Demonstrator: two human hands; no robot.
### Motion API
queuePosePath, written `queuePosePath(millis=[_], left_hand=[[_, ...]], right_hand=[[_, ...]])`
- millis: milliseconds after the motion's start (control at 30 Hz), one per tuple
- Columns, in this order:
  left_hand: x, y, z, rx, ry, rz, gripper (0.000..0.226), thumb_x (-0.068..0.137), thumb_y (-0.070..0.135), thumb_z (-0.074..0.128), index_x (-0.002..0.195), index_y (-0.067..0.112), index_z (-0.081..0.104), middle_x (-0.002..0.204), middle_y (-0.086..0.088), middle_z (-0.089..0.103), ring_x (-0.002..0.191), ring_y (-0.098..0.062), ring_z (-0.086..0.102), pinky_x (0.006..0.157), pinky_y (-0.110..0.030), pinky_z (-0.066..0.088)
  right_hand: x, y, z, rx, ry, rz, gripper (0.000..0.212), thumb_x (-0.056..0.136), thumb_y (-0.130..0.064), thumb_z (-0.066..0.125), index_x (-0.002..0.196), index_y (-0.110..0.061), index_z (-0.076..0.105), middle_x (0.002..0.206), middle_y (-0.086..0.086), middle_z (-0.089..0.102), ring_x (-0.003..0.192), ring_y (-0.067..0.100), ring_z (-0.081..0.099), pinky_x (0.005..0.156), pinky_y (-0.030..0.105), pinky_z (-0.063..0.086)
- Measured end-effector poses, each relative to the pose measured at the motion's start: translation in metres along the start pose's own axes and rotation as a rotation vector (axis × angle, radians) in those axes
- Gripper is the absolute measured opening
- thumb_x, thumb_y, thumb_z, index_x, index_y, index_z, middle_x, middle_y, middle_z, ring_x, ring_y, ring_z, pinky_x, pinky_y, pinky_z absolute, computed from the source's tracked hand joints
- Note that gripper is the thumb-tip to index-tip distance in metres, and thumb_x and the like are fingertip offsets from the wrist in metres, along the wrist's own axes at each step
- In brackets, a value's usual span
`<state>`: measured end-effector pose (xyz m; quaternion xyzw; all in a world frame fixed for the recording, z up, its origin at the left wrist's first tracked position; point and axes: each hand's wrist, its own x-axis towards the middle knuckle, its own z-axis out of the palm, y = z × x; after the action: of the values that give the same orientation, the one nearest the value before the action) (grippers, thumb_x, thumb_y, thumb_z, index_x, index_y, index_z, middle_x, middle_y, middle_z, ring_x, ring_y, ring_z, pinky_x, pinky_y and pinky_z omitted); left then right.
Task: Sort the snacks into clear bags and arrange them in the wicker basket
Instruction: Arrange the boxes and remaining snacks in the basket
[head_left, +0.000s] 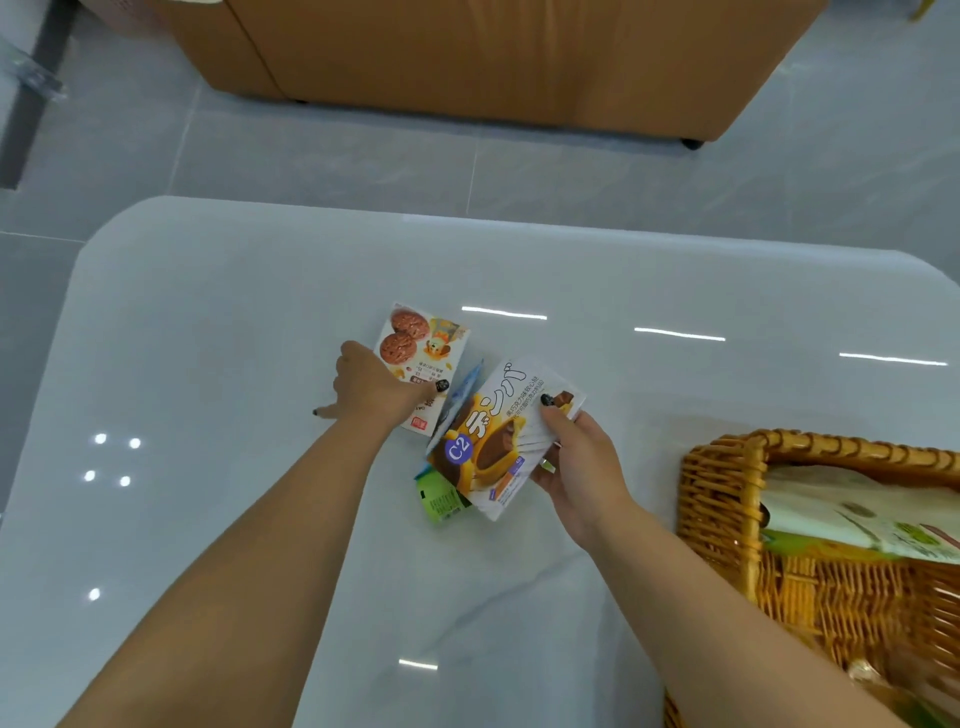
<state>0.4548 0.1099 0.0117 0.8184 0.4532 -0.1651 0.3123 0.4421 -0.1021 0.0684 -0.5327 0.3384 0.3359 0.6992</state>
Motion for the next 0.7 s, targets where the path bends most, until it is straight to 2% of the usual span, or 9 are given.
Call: queuePosePath(millis=[100, 167, 267, 367, 500, 600, 700], left_hand=[[-0.006, 0.001, 0.0, -0.002, 0.015, 0.023, 0.09, 0.051, 0.042, 0.093, 0.111, 0.016, 0.031, 0.115, -0.01, 0.058, 0.105, -0.03, 0.062, 0.089, -0.051, 0.052], [-0.014, 0.001, 0.0, -0.018, 0.013, 0.064, 0.084, 0.056, 0.039, 0.093, 0.114, 0.011, 0.039, 0.114, -0.009, 0.058, 0.102, -0.027, 0.062, 0.08, -0.039, 0.053], [-0.033, -0.002, -0.001, -0.031, 0.003, 0.081, 0.057, 0.067, 0.036, 0.087, 0.105, 0.011, 0.053, 0.105, -0.007, 0.066, 0.09, -0.022, 0.062, 0.067, -0.028, 0.044], [-0.063, -0.004, -0.01, -0.161, 0.084, 0.029, 0.049, 0.07, 0.035, 0.085, 0.101, 0.012, 0.054, 0.097, -0.002, 0.065, 0.082, -0.018, 0.06, 0.061, -0.027, 0.042], [-0.108, -0.009, -0.028, -0.525, 0.173, -0.094, 0.039, 0.071, 0.03, 0.086, 0.098, 0.016, 0.062, 0.097, 0.002, 0.069, 0.086, -0.017, 0.068, 0.07, -0.032, 0.054], [-0.148, -0.011, -0.035, -0.79, 0.145, -0.185, 0.026, 0.075, 0.023, 0.084, 0.092, 0.024, 0.065, 0.093, 0.004, 0.073, 0.086, -0.019, 0.071, 0.077, -0.037, 0.057], [-0.191, -0.001, -0.03, -0.94, 0.068, -0.221, 0.021, 0.078, 0.018, 0.079, 0.095, 0.023, 0.067, 0.081, 0.007, 0.076, 0.085, -0.019, 0.072, 0.081, -0.039, 0.056]], right_hand=[[-0.005, -0.006, 0.0, -0.012, -0.001, -0.024, 0.017, 0.098, -0.017, 0.05, 0.11, -0.015, 0.062, 0.098, 0.004, 0.074, 0.078, 0.014, 0.071, 0.067, 0.029, 0.056], [-0.008, -0.01, -0.001, -0.019, -0.003, -0.045, 0.014, 0.098, -0.017, 0.051, 0.106, -0.015, 0.062, 0.097, 0.003, 0.074, 0.074, 0.012, 0.071, 0.063, 0.027, 0.054], [-0.012, -0.018, -0.007, 0.009, 0.0, -0.067, 0.013, 0.096, -0.015, 0.053, 0.104, -0.015, 0.064, 0.094, 0.004, 0.073, 0.071, 0.011, 0.07, 0.061, 0.026, 0.054], [-0.017, -0.025, -0.018, 0.041, -0.003, -0.06, 0.014, 0.094, -0.013, 0.056, 0.105, -0.01, 0.064, 0.098, 0.009, 0.072, 0.078, 0.016, 0.069, 0.072, 0.034, 0.056], [-0.027, -0.031, -0.037, 0.069, -0.011, -0.039, 0.022, 0.087, -0.005, 0.06, 0.109, -0.007, 0.058, 0.107, 0.015, 0.069, 0.089, 0.024, 0.068, 0.084, 0.046, 0.055], [-0.043, -0.039, -0.056, 0.061, -0.025, -0.06, 0.03, 0.087, -0.001, 0.058, 0.115, -0.01, 0.053, 0.109, 0.015, 0.067, 0.089, 0.024, 0.067, 0.079, 0.043, 0.057], [-0.065, -0.052, -0.082, 0.088, -0.049, -0.078, 0.031, 0.087, 0.0, 0.058, 0.114, -0.017, 0.055, 0.105, 0.012, 0.068, 0.087, 0.022, 0.067, 0.078, 0.043, 0.057]])
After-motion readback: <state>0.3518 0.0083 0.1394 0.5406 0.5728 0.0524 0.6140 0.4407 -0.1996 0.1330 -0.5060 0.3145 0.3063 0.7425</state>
